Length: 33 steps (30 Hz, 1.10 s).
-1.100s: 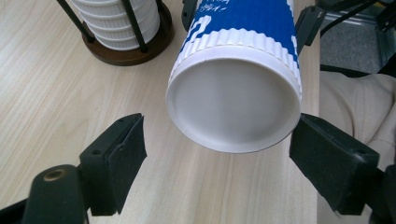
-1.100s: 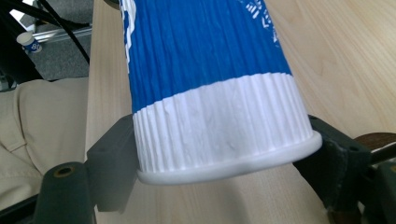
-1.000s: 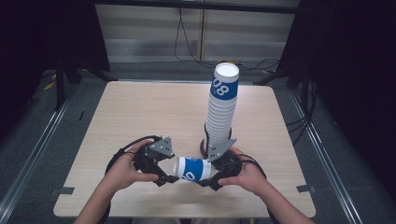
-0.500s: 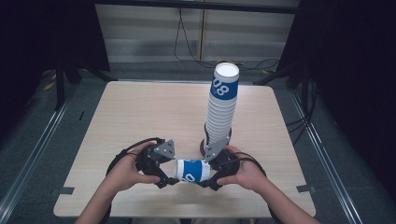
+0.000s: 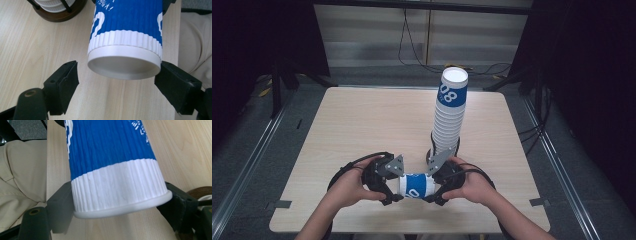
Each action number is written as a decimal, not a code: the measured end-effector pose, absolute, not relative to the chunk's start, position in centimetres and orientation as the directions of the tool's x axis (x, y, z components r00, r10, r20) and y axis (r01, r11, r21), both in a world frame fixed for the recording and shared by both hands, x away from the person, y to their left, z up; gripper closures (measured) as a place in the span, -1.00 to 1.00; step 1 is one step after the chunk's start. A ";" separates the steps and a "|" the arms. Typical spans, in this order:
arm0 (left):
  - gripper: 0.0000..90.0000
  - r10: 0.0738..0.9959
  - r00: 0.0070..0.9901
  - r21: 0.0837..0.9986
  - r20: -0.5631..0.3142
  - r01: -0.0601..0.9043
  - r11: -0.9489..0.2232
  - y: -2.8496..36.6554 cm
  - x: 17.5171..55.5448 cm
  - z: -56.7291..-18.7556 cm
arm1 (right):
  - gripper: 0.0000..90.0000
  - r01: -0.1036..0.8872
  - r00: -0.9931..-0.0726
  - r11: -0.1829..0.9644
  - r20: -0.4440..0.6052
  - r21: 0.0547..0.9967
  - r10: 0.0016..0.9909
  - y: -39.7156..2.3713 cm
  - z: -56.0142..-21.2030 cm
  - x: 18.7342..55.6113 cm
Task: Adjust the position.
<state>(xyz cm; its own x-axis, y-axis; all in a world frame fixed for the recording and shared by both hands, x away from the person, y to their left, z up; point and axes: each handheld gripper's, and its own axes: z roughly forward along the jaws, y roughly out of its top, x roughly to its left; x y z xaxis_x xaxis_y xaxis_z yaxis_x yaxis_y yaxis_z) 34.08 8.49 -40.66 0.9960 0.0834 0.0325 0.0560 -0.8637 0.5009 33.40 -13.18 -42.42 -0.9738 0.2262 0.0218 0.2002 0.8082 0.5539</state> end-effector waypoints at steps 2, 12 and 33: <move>-0.56 0.086 0.996 0.493 0.028 0.061 -0.868 8.3 33.9 -40.8 | -0.54 0.196 -0.974 0.812 0.016 0.550 0.225 -13.1 -42.4 33.4; -0.55 0.064 0.998 0.442 0.021 0.049 -0.896 7.7 33.8 -41.4 | -0.54 0.185 -0.977 0.827 0.005 0.531 0.215 -12.7 -42.3 33.4; -0.44 0.034 0.999 0.384 0.015 0.026 -0.923 7.3 33.4 -42.2 | -0.55 0.158 -0.984 0.852 0.005 0.499 0.179 -11.1 -42.5 33.3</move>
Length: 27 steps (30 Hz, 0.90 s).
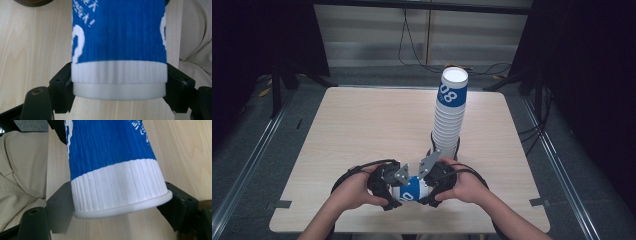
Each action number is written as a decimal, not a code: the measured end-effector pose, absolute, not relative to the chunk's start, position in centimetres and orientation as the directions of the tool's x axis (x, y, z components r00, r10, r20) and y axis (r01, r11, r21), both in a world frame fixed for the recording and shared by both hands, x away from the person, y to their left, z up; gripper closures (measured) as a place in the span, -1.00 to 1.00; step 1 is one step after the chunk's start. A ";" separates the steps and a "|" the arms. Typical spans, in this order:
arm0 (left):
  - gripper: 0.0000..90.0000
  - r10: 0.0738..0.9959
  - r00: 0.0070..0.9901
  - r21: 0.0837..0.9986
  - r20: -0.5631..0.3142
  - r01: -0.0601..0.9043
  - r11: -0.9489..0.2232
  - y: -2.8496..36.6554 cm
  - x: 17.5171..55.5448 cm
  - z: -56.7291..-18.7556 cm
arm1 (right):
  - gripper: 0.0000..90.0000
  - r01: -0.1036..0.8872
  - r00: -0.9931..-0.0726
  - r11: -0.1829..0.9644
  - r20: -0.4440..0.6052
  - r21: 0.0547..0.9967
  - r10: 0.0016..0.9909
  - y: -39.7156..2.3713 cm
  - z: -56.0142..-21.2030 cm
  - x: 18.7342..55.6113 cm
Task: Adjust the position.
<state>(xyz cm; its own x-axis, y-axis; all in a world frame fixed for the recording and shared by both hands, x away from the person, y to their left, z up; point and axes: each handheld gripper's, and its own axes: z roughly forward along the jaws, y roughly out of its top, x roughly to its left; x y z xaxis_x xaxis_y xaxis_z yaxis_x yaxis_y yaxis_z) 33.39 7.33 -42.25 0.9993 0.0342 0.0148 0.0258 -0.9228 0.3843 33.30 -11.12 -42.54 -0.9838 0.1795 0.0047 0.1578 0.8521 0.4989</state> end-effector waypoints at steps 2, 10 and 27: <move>-0.42 0.028 0.999 0.377 0.020 0.018 -0.926 7.4 33.5 -42.3 | -0.55 0.143 -0.986 0.857 -0.007 0.495 0.168 -11.0 -42.5 33.4; -0.37 0.032 0.999 0.363 0.011 0.026 -0.932 7.2 33.4 -42.6 | -0.55 0.122 -0.988 0.858 -0.018 0.499 0.151 -10.8 -42.3 33.4; -0.30 0.033 0.999 0.354 -0.007 0.033 -0.935 7.5 33.5 -43.0 | -0.60 0.100 -0.991 0.860 -0.024 0.501 0.129 -10.4 -41.9 33.2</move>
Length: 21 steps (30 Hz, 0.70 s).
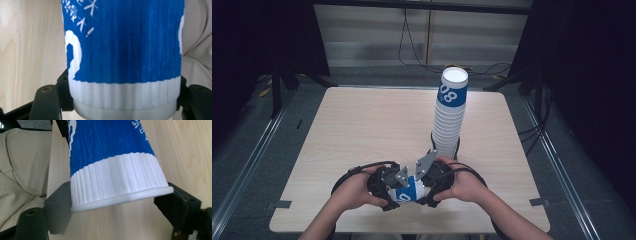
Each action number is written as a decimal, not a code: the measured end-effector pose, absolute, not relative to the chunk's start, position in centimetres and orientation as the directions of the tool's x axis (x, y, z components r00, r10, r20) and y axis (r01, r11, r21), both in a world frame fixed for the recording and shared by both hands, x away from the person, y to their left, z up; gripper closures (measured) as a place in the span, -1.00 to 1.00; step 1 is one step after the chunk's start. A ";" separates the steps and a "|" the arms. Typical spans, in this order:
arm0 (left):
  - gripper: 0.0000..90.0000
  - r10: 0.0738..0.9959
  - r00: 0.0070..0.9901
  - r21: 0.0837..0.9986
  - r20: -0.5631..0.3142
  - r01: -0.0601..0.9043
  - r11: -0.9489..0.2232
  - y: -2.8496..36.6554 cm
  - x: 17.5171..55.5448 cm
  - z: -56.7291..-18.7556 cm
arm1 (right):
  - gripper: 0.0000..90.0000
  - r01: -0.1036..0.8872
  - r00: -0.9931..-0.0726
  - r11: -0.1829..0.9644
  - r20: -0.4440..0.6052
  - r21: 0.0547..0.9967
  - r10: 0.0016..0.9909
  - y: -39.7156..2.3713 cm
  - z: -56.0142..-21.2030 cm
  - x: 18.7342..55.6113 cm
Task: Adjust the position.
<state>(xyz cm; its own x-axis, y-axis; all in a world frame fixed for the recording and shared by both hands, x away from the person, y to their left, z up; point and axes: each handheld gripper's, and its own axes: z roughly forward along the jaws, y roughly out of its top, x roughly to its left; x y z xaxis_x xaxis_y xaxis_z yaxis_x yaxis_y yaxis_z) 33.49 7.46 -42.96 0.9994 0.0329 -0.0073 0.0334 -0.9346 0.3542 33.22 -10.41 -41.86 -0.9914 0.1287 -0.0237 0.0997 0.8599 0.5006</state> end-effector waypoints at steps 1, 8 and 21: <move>-0.30 0.033 0.999 0.354 -0.007 0.033 -0.935 7.5 33.5 -43.0 | -0.60 0.100 -0.991 0.860 -0.024 0.501 0.129 -10.4 -41.9 33.2; -0.30 0.028 0.999 0.391 -0.017 0.033 -0.920 7.9 33.5 -42.8 | -0.69 0.108 -0.991 0.823 -0.008 0.558 0.135 -11.0 -42.0 33.3; -0.30 0.013 1.000 0.443 -0.012 0.017 -0.896 8.5 34.0 -42.6 | -0.73 0.147 -0.984 0.736 0.020 0.661 0.178 -12.8 -42.3 33.3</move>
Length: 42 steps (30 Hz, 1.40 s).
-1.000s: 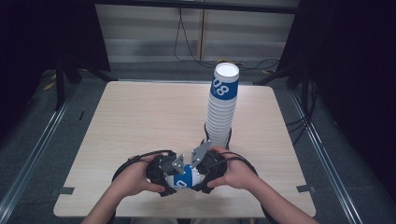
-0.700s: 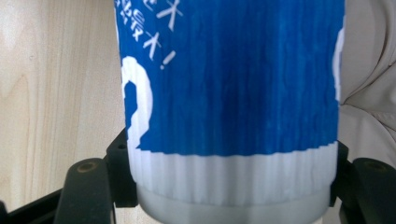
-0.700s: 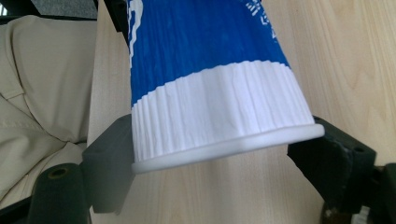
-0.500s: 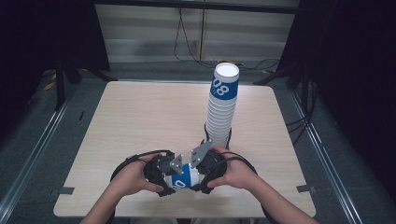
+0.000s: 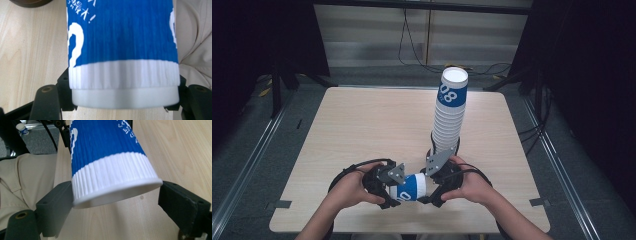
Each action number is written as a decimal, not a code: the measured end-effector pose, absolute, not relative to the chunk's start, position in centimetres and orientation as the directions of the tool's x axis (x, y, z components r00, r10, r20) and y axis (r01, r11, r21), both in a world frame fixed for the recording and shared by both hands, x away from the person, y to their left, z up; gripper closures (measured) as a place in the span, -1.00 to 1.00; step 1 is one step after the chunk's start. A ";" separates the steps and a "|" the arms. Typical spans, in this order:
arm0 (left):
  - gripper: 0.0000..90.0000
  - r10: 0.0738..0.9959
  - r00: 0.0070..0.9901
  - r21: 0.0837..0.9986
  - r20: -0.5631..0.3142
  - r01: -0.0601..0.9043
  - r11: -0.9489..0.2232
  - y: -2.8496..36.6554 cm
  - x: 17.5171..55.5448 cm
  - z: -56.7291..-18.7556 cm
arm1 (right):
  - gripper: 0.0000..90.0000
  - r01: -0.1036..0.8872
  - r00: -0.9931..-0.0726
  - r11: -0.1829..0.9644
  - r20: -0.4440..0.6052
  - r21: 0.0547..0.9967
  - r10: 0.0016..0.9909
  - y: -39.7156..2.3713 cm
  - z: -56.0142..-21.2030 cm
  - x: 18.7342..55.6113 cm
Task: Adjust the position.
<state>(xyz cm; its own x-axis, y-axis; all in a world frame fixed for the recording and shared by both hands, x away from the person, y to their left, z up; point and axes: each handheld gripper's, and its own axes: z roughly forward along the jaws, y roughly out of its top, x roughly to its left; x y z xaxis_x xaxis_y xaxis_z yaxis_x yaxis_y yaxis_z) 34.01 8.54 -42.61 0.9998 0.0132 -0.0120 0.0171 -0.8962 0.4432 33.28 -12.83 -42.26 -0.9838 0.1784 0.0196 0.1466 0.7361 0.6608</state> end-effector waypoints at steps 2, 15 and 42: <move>-0.30 0.030 0.999 0.442 -0.015 0.033 -0.897 8.7 34.0 -42.7 | -0.73 0.157 -0.982 0.724 0.025 0.671 0.189 -13.2 -42.4 33.2; -0.30 0.075 0.997 0.486 -0.027 0.079 -0.871 9.5 34.6 -42.5 | -0.73 0.182 -0.976 0.681 0.047 0.709 0.212 -14.0 -42.6 33.2; -0.30 0.059 0.995 0.577 -0.077 0.092 -0.812 9.8 34.7 -42.0 | -0.75 0.191 -0.967 0.561 0.058 0.806 0.247 -14.2 -43.0 33.3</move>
